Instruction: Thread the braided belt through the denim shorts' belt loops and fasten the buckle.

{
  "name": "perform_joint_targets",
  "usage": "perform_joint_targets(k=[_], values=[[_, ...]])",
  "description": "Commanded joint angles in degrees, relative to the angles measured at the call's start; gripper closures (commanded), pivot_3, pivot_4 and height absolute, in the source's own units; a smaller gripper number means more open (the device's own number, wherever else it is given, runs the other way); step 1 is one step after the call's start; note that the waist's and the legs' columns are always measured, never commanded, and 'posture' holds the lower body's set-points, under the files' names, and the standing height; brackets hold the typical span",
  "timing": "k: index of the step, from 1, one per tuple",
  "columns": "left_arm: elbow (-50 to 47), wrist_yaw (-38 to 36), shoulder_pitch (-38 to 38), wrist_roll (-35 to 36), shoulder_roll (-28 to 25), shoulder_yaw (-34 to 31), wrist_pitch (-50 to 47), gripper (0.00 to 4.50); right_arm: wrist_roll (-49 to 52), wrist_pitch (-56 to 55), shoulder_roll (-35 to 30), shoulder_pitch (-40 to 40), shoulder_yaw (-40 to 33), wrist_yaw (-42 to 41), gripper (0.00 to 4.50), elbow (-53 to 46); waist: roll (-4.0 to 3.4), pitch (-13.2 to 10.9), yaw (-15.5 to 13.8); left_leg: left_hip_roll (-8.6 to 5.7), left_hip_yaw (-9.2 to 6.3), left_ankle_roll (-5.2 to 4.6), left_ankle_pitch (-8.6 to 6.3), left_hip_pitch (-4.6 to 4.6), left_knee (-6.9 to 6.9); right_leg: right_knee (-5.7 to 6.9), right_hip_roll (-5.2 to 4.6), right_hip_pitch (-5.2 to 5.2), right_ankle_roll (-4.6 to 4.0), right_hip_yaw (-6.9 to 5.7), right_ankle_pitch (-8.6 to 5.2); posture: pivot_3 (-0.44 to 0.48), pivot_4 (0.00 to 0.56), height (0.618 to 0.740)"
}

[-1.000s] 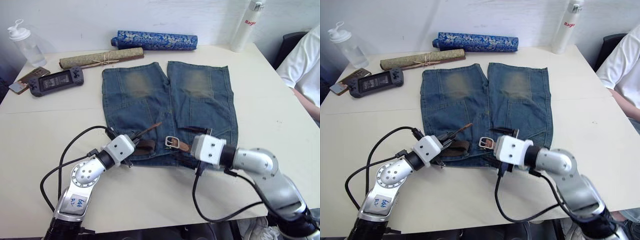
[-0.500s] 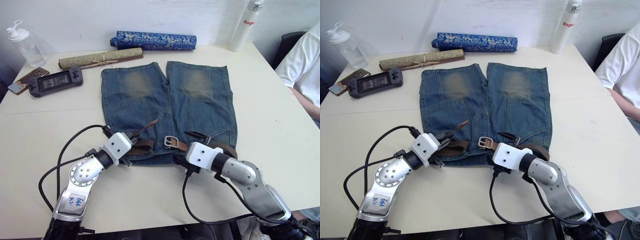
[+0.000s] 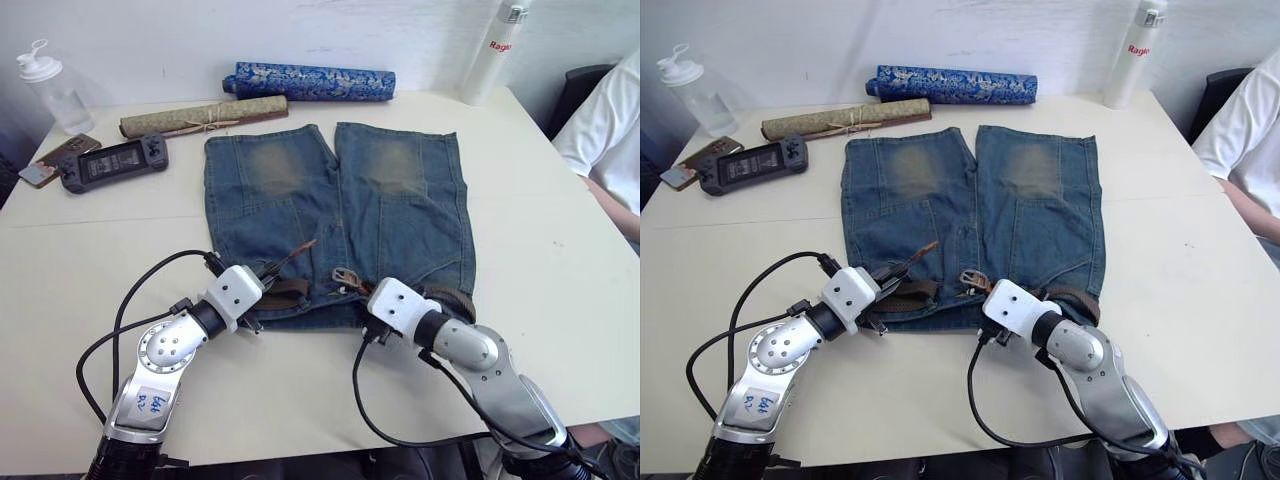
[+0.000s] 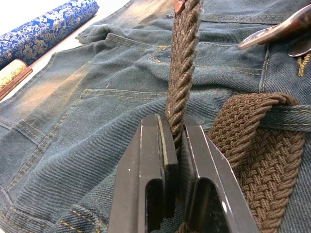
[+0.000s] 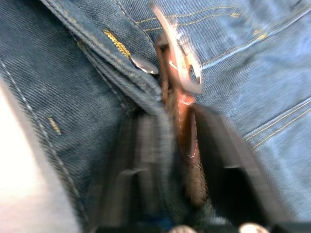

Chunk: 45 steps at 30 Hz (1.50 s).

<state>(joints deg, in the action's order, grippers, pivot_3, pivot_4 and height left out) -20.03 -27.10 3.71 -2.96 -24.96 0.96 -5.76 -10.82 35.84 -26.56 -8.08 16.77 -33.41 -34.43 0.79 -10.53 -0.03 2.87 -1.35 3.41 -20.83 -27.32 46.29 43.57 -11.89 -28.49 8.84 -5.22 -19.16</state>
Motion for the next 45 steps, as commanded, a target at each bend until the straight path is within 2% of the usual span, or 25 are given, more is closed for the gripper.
perform_joint_targets(k=[1, 6, 14, 18, 31, 37, 45], values=[[-2.52, -0.43, 0.12, 0.87, -0.45, -0.1, -1.55, 4.5, 2.51, 5.02, 0.28, -0.86, -0.89, -1.38, 4.48, -2.98, 0.0, 0.0, -0.02, 0.0, -0.01, 0.0, 0.0, 0.0, 0.0, 0.0, 0.0, 0.0, 0.0, 0.0, 0.0, 0.0, 0.15, 0.645], [-3.63, -3.97, 1.99, -0.71, -2.69, 3.88, -8.46, 4.5, 5.91, 12.96, 2.58, -6.6, -3.14, -0.79, 4.48, -5.07, 0.0, 0.0, 0.06, 0.0, -0.02, -0.02, 0.01, 0.0, 0.0, 0.04, 0.0, -0.03, -0.01, -0.01, -0.01, 0.0, 0.15, 0.645], [-7.11, -4.63, 10.2, 0.82, -1.59, 7.31, -31.17, 4.5, 10.95, 28.39, 6.04, -13.73, -4.05, 1.27, 4.48, -8.55, 0.0, 0.0, 0.09, 0.0, -0.05, -0.05, 0.03, 0.0, -0.01, 0.08, 0.02, -0.03, -0.03, -0.01, -0.02, 0.0, 0.15, 0.645], [-8.54, -5.7, 10.2, -0.04, -3.65, 9.37, -34.09, 4.5, 12.28, 31.39, 7.26, -14.6, -3.63, 3.42, 4.48, -9.67, 0.0, 0.0, 0.12, 0.0, -0.04, -0.05, 0.03, 0.0, -0.05, 0.07, 0.02, -0.06, -0.04, 0.0, -0.02, 0.0, 0.15, 0.645], [-11.26, -5.29, 10.07, 0.15, -5.34, 11.64, -41.63, 4.5, 14.08, 35.15, 8.96, -17.41, -4.83, 10.23, 4.48, -9.71, 0.0, 0.0, 0.16, 0.0, -0.05, -0.05, 0.03, 0.01, -0.06, 0.08, 0.03, -0.06, -0.07, 0.0, -0.04, 0.0, 0.15, 0.645], [-8.74, -2.77, 12.98, -1.11, -4.45, 12.74, -43.95, 4.5, 13.57, 32.74, 5.23, -18.89, -0.74, 10.57, 4.48, -10.71, 0.0, 0.0, 0.1, 0.0, -0.05, -0.06, 0.04, 0.02, -0.05, 0.09, 0.03, -0.05, -0.07, 0.01, -0.04, 0.0, 0.15, 0.645], [-8.93, 0.29, 13.68, -0.92, -1.74, 12.91, -47.83, 4.5, 14.21, 32.69, 5.12, -18.29, 0.24, 12.3, 4.48, -11.26, 0.0, 0.0, 0.05, 0.0, -0.07, -0.1, 0.06, 0.03, -0.05, 0.11, 0.03, -0.03, -0.07, 0.0, -0.04, 0.0, 0.15, 0.645]])
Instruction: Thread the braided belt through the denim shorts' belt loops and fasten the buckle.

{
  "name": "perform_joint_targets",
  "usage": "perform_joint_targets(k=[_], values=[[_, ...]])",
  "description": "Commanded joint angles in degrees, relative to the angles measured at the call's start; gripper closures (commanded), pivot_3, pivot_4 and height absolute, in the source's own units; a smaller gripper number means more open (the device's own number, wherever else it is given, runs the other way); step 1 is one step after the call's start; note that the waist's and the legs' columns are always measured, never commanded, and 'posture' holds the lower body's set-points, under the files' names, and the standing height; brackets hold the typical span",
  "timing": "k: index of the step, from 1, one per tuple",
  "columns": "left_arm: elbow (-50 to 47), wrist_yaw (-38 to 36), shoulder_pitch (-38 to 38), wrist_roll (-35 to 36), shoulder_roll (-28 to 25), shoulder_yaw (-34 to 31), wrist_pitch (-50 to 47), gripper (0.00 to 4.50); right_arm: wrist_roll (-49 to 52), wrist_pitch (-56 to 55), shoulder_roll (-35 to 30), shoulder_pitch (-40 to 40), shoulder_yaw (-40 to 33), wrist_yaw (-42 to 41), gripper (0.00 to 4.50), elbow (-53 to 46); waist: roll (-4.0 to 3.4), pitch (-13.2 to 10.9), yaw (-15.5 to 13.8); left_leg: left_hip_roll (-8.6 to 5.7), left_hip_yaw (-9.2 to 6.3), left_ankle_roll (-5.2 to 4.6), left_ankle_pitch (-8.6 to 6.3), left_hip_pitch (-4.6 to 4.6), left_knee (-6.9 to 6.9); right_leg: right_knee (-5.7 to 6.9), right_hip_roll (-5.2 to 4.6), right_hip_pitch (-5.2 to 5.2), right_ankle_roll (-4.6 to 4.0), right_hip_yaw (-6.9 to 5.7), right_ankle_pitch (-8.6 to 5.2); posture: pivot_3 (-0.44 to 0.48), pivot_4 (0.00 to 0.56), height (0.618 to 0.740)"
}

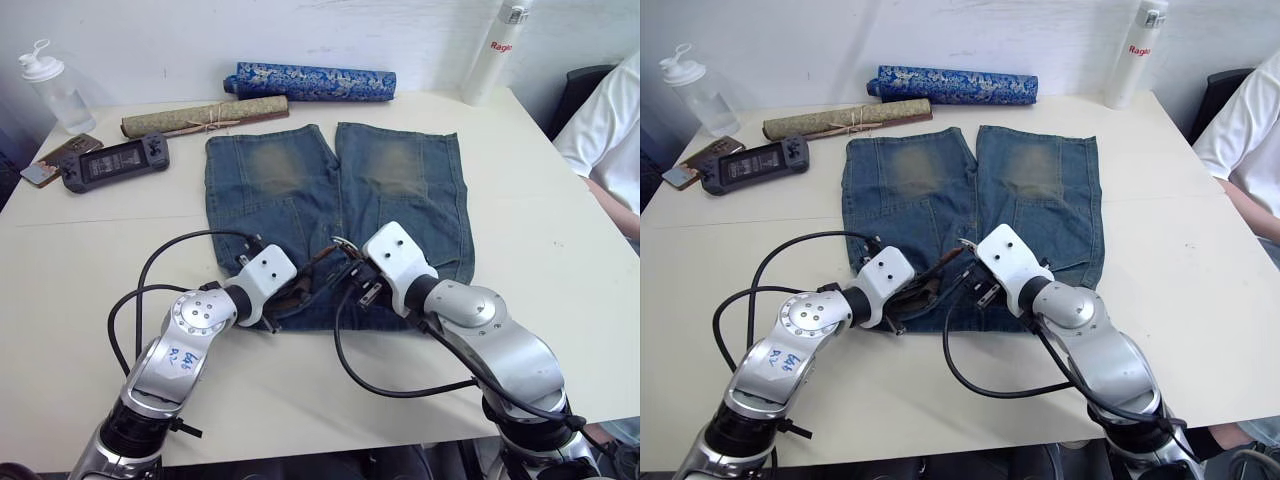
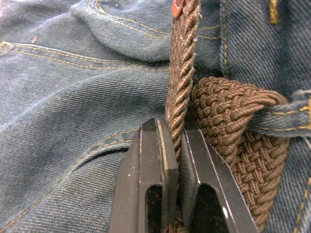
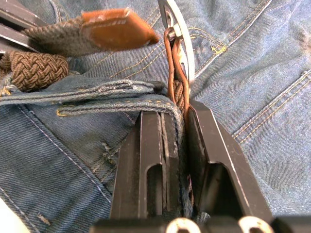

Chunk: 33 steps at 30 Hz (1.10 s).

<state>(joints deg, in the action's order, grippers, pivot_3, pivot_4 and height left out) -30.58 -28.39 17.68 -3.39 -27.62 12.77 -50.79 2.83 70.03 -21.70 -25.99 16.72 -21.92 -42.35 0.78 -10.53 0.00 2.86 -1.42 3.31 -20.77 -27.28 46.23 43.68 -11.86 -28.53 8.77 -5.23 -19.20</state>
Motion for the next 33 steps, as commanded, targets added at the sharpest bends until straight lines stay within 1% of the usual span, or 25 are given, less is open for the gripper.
perform_joint_targets(k=[1, 5, 14, 20, 24, 26, 29, 31, 33], values=[[1.52, 2.03, -0.34, -0.28, 1.43, 0.77, -3.07, 4.5, 0.64, -1.43, 0.34, -0.28, 0.3, 1.01, 4.48, -3.31, 0.0, 0.0, 0.01, 0.0, 0.0, 0.0, 0.0, 0.0, 0.0, 0.01, 0.0, 0.0, 0.0, 0.0, 0.0, 0.0, 0.15, 0.645], [1.05, 2.88, -0.14, -0.1, 2.17, 0.57, -4.46, 4.5, 0.63, -1.69, -0.34, -0.17, 0.73, 1.27, 4.48, -3.12, 0.0, 0.0, -0.01, 0.0, -0.01, -0.02, 0.01, 0.01, 0.0, 0.02, 0.0, 0.01, 0.0, 0.0, 0.0, 0.0, 0.15, 0.645], [3.32, 4.03, 2.53, -0.14, 4.45, 3.78, -4.56, 4.5, 0.41, -2.72, -2.22, -0.91, 2.75, 1.01, 4.48, -2.75, 0.0, 0.0, -0.3, -0.01, -0.02, -0.02, 0.01, 0.02, 0.0, 0.0, -0.01, 0.04, 0.0, 0.0, 0.0, 0.0, 0.15, 0.645], [4.28, 4.1, 2.68, 0.24, 5.2, 4.33, -4.74, 4.5, -0.78, -5.01, -6.1, -1.85, 5.36, 0.41, 4.48, -2.58, 0.0, 0.0, -0.44, -0.02, -0.03, -0.03, 0.02, 0.02, 0.01, 0.0, -0.01, 0.05, 0.0, -0.01, 0.0, 0.0, 0.15, 0.645], [5.66, 4.4, 3.43, 0.16, 6.47, 4.9, -3.34, 4.5, -1.35, -6.63, -7.9, -1.9, 7.6, -0.06, 4.48, -2.25, 0.0, 0.01, -1.15, -0.02, -0.03, -0.03, 0.02, 0.03, 0.01, -0.01, -0.01, 0.06, 0.0, -0.01, 0.0, 0.0, 0.15, 0.645], [6.41, 4.51, 3.76, 0.62, 7.7, 4.83, -2.03, 4.5, -2.13, -8.66, -10.57, -2.16, 10.05, -1.74, 4.48, -2.12, 0.0, 0.01, -1.43, -0.02, -0.03, -0.03, 0.02, 0.03, 0.02, -0.03, -0.01, 0.08, 0.0, -0.01, 0.0, 0.0, 0.15, 0.645], [8.01, 4.98, 4.23, 1.23, 10.14, 4.59, 1.57, 4.5, -2.86, -11.19, -12.55, -2.16, 12.47, -3.37, 4.48, -1.65, 0.01, 0.01, -1.53, -0.03, -0.03, -0.03, 0.02, 0.03, 0.02, -0.07, -0.02, 0.13, 0.01, -0.02, 0.01, 0.0, 0.15, 0.645], [8.93, 5.24, 4.25, 1.57, 11.57, 4.07, 2.83, 4.5, -3.41, -12.09, -13.11, -2.15, 13.17, -3.84, 4.48, -1.29, 0.01, 0.01, -1.53, -0.03, -0.04, -0.03, 0.02, 0.02, 0.02, -0.08, -0.02, 0.14, 0.01, -0.03, 0.01, 0.0, 0.15, 0.645], [10.26, 5.23, 4.07, 1.97, 13.43, 3.94, 6.6, 4.5, -3.54, -13.21, -13.02, -1.74, 13.71, -4.47, 4.48, -0.53, 0.01, 0.01, -1.54, -0.03, -0.04, -0.03, 0.02, 0.03, 0.02, -0.07, -0.02, 0.14, 0.02, -0.03, 0.01, 0.0, 0.15, 0.645]])
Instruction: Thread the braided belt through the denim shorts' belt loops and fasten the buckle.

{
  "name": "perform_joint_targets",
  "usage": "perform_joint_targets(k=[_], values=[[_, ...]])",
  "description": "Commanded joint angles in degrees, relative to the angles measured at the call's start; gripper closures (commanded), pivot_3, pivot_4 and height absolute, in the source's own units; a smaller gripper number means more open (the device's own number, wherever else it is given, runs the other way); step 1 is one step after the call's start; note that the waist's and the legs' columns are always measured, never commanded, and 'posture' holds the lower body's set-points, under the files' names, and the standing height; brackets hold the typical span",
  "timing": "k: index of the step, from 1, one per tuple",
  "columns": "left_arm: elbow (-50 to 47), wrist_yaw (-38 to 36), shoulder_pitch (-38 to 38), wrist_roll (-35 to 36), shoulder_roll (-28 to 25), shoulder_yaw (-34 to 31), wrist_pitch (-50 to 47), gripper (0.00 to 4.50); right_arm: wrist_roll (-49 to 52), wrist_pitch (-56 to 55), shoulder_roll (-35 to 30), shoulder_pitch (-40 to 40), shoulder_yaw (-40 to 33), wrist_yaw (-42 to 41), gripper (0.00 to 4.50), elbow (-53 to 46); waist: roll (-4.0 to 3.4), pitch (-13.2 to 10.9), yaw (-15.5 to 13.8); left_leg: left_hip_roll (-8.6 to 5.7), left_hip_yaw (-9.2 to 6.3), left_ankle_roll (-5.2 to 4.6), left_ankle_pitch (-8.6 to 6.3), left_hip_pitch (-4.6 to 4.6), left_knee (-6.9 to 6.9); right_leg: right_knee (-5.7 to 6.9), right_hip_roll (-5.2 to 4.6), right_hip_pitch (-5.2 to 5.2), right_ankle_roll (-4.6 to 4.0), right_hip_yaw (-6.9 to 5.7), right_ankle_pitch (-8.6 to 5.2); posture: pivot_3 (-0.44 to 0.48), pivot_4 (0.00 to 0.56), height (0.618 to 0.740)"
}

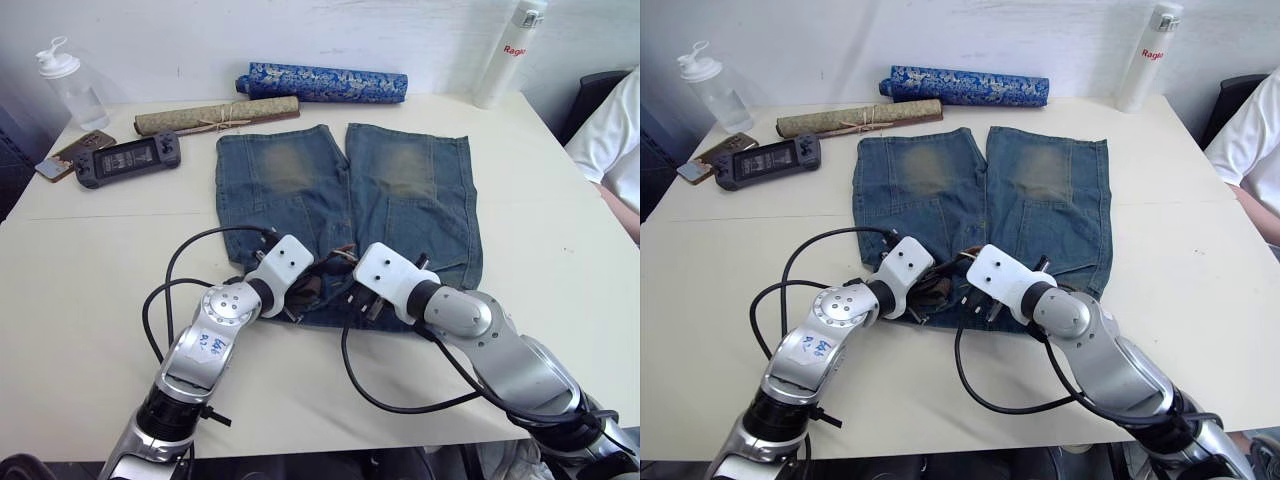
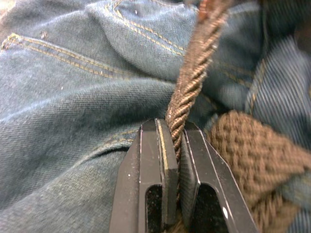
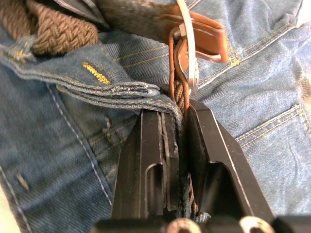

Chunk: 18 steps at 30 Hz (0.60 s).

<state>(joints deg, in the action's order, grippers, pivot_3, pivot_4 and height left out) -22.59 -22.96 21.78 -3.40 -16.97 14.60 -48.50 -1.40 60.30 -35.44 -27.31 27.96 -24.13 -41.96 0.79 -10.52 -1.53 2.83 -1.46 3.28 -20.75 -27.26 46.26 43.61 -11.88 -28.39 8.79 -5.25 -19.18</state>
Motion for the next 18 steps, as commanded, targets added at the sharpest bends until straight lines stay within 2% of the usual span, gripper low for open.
perform_joint_targets(k=[1, 6, 13, 15, 16, 18], values=[[2.71, -0.31, -0.4, 2.44, 3.77, 1.75, 6.19, 4.5, 0.54, -3.96, 0.85, -0.29, 2.53, -2.46, 4.48, -0.51, 0.01, 0.0, 0.01, 0.0, 0.0, 0.0, 0.0, 0.0, 0.0, 0.0, 0.0, 0.0, 0.0, 0.0, 0.0, 0.0, 0.15, 0.645], [2.99, -3.07, -1.97, 4.58, 4.89, 1.36, 10.87, 4.5, -0.03, -5.24, 1.3, 0.15, 2.25, -2.89, 4.48, 0.32, 0.01, 0.0, 0.19, 0.0, 0.0, 0.0, 0.0, -0.04, 0.0, -0.06, 0.0, -0.02, 0.01, -0.01, 0.01, 0.0, 0.15, 0.645], [4.64, -2.89, -2.21, 3.94, 4.94, 1.2, 12.58, 4.5, 0.17, -5.54, 1.87, 1.32, 0.59, -3.23, 4.48, -0.03, 0.01, 0.0, 0.22, 0.0, 0.01, 0.0, 0.0, -0.04, -0.02, -0.08, 0.0, -0.03, 0.01, -0.01, 0.0, 0.0, 0.15, 0.645], [5.14, -2.88, -2.11, 3.83, 5.1, 1.25, 13.05, 4.5, 0.66, -5.43, 1.65, 2.02, -0.93, -3.71, 3.46, -0.91, 0.01, 0.0, 0.17, 0.0, 0.01, 0.0, 0.0, -0.03, -0.02, -0.08, 0.0, -0.03, 0.01, -0.02, 0.0, 0.0, 0.15, 0.645], [5.42, -2.85, -2.05, 3.73, 5.18, 1.31, 13.29, 4.5, 1.75, -4.78, 2.05, 2.66, -2.26, -4.23, 3.2, -1.69, 0.0, 0.0, 0.14, 0.0, 0.01, 0.0, 0.0, -0.03, -0.02, -0.08, 0.0, -0.03, 0.01, -0.01, 0.0, 0.0, 0.15, 0.645], [5.76, -2.9, -2.06, 3.73, 5.38, 1.36, 13.71, 4.5, 3.91, -3.34, 2.99, 3.9, -4.9, -5.24, 2.3, -3.2, 0.01, 0.0, 0.05, 0.0, 0.01, 0.0, 0.0, -0.04, -0.01, -0.08, 0.0, -0.01, 0.01, -0.02, 0.0, 0.0, 0.15, 0.645]])
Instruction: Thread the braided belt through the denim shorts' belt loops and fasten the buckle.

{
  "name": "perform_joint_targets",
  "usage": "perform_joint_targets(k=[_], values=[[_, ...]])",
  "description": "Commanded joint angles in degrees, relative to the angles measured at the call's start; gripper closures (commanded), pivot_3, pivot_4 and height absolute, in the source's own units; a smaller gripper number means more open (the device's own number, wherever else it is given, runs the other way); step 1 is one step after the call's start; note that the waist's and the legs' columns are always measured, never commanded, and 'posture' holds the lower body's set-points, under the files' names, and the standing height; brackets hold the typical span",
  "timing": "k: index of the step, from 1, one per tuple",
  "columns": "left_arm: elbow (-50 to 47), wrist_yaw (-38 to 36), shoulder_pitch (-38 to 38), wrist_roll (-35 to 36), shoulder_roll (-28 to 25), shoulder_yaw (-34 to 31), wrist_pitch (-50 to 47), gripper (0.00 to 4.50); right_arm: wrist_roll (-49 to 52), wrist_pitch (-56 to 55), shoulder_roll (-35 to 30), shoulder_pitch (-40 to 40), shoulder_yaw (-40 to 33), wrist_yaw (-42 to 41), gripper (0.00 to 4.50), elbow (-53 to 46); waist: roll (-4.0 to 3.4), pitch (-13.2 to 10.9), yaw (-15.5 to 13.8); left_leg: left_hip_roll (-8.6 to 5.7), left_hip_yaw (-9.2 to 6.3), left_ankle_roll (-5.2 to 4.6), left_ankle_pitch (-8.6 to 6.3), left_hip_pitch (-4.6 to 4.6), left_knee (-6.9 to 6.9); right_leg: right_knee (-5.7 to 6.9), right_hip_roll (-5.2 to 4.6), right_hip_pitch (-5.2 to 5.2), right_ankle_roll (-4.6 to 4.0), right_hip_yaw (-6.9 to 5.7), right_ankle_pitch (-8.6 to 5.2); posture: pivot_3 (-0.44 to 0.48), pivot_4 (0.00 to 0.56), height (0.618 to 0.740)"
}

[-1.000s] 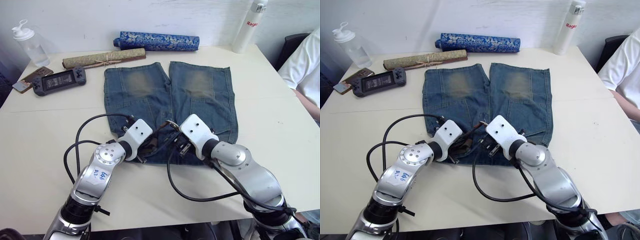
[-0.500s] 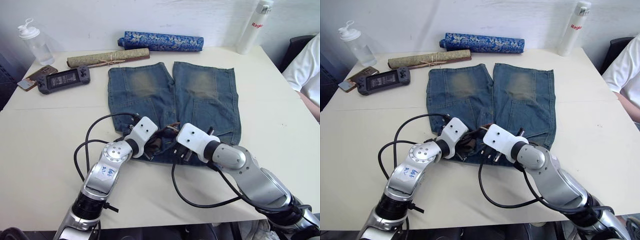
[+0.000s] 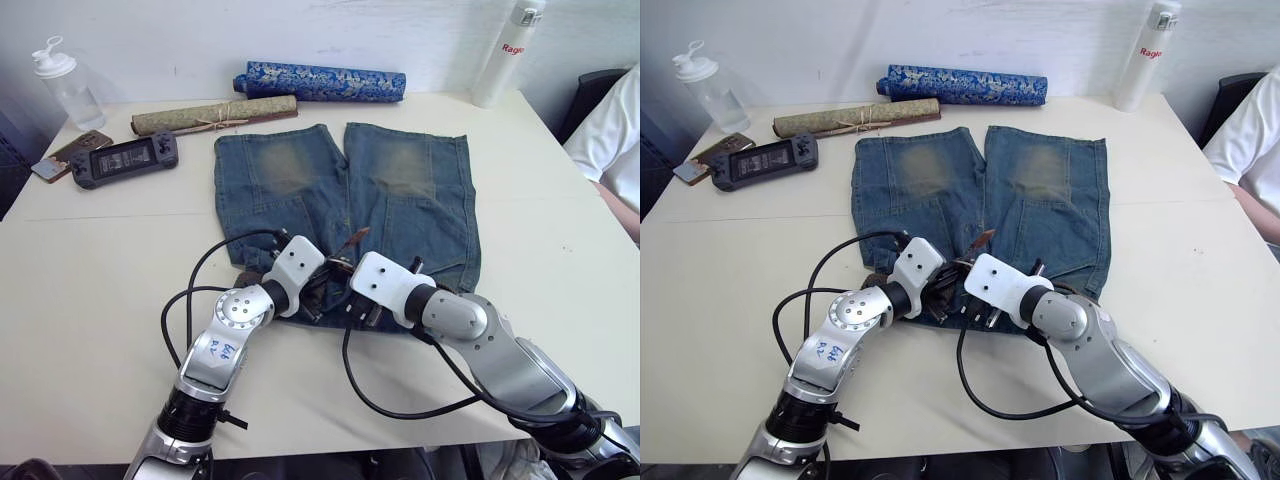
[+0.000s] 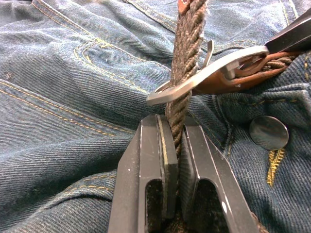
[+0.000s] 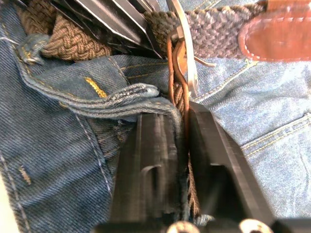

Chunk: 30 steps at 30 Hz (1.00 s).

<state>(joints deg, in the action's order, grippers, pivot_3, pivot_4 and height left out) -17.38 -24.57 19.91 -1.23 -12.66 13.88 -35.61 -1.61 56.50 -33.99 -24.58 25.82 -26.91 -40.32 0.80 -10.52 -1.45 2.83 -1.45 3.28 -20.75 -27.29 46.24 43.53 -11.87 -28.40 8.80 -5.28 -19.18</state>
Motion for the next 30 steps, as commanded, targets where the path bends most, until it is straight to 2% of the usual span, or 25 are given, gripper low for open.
perform_joint_targets(k=[1, 4, 7, 10, 12, 16, 21, 30], values=[[0.79, -1.3, -0.28, 1.43, 1.12, 2.27, 1.1, 4.5, 5.22, 1.16, 1.63, 1.56, -5.06, -3.1, 1.89, -5.76, 0.0, 0.0, 0.01, 0.0, 0.0, 0.0, 0.0, 0.0, 0.0, 0.0, 0.0, 0.01, 0.0, 0.0, 0.0, 0.0, 0.15, 0.645], [1.3, -1.45, -0.38, 1.27, 1.15, 2.6, 1.53, 4.5, 9.79, 2.85, -0.16, 1.76, -14.07, -7.1, 0.62, -8.39, 0.0, 0.0, -0.07, 0.0, 0.0, 0.0, 0.0, -0.01, 0.0, -0.01, 0.0, 0.0, 0.01, 0.0, 0.0, 0.0, 0.15, 0.645], [1.58, -1.68, -0.34, 1.32, 1.13, 2.69, 1.75, 4.5, 13.81, 3.87, -2.23, 1.33, -20.67, -10.23, 0.62, -9.53, 0.0, 0.0, -0.2, 0.0, -0.01, 0.0, 0.0, -0.03, 0.01, -0.08, 0.0, 0.05, 0.04, -0.02, 0.02, 0.0, 0.15, 0.645], [2.18, -2.07, -0.01, 1.0, 0.9, 3.24, 2.31, 4.5, 19.33, 2.33, -5.61, -2.86, -29.42, -15.55, 0.62, -7.88, 0.0, 0.0, -0.18, 0.0, 0.0, 0.0, 0.0, -0.01, 0.01, -0.15, 0.0, 0.1, 0.08, -0.03, 0.05, 0.0, 0.15, 0.645], [2.6, -2.02, 0.16, 0.82, 1.12, 3.4, 2.62, 4.5, 18.14, -3.61, -7.31, -6.28, -28.99, -16.03, 0.62, -4.62, -0.01, 0.0, -0.09, 0.0, 0.01, 0.0, 0.0, -0.01, 0.0, -0.14, 0.0, 0.07, 0.09, -0.02, 0.06, 0.0, 0.15, 0.645], [2.8, -1.96, 0.23, 0.63, 1.34, 3.71, 3.09, 4.5, 7.07, -21.53, -11.11, -8.6, -18.29, -15.71, 0.62, 3.34, 0.0, 0.0, -0.16, 0.0, -0.01, 0.0, 0.0, 0.04, -0.05, -0.18, 0.0, 0.12, 0.09, -0.04, 0.05, 0.0, 0.15, 0.645], [2.9, -1.93, 0.24, 0.44, 1.2, 3.89, 3.5, 4.5, -5.76, -38.82, -13.96, -9.74, -7.68, -16.61, 0.62, 12.57, 0.0, 0.0, -0.14, -0.04, 0.07, 0.03, 0.01, 0.01, -0.04, -0.4, -0.02, 0.19, 0.31, 0.01, 0.19, 0.0, 0.15, 0.645], [2.83, -1.59, 0.26, 0.02, 1.16, 4.18, 3.99, 4.5, -12.37, -49.04, -11.93, -8.64, -6.51, -16.14, 0.62, 20.51, 0.0, 0.0, -0.13, -0.04, 0.14, 0.06, 0.03, 0.01, -0.02, -0.59, -0.02, 0.28, 0.41, 0.02, 0.31, 0.0, 0.15, 0.645]])
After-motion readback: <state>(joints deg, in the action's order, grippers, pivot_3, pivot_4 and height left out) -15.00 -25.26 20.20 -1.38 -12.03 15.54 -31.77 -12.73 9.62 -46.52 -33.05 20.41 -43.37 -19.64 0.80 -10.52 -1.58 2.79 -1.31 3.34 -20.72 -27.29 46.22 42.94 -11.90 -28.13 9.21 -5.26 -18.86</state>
